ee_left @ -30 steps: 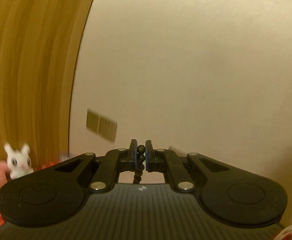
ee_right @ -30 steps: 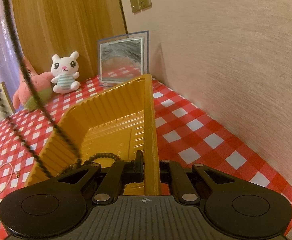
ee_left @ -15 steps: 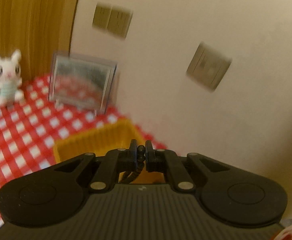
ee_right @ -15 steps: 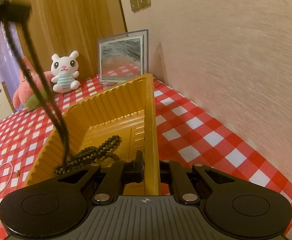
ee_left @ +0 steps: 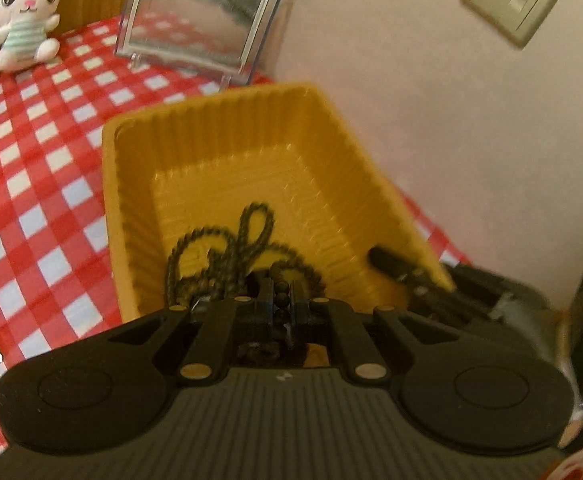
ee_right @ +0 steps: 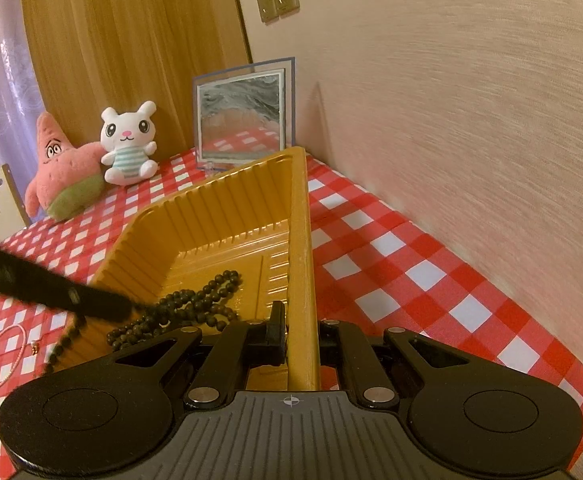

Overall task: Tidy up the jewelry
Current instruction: 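Lower the strand into the orange tray and open the left tool, then grasp the short dark bead bracelet on the cloth with the left tool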

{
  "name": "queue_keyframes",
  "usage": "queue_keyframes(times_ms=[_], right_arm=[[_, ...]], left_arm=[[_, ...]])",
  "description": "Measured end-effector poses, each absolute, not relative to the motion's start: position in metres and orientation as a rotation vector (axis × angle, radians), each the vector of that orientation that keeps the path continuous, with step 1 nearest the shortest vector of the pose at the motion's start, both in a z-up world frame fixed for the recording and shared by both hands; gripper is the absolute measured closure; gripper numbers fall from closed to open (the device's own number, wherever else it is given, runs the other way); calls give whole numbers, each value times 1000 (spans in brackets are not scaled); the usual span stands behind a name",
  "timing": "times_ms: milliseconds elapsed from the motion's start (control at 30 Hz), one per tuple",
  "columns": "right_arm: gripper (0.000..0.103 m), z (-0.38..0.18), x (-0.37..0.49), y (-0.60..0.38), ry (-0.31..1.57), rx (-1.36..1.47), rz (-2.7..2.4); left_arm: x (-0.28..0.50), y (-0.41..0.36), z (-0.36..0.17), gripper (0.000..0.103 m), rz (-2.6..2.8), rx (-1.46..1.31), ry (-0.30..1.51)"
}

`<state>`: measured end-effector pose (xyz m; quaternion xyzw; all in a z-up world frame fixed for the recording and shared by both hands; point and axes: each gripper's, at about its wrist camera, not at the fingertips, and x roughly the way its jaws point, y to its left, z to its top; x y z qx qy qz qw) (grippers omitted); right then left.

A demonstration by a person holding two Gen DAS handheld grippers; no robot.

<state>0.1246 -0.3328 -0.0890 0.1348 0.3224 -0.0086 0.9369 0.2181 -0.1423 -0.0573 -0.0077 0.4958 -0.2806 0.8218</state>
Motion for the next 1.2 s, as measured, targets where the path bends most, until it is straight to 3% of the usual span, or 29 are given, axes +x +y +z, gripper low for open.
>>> queue_keyframes(times_ms=[233, 467, 1200], right_arm=[[97, -90, 124, -333, 660, 275, -16], [97, -91, 123, -335, 665, 274, -14], [97, -87, 123, -331, 662, 239, -7]], left_arm=[[214, -150, -67, 94, -582, 25, 1035], [210, -142, -48, 65, -529, 63, 944], [148, 27, -19, 65, -45, 27, 836]])
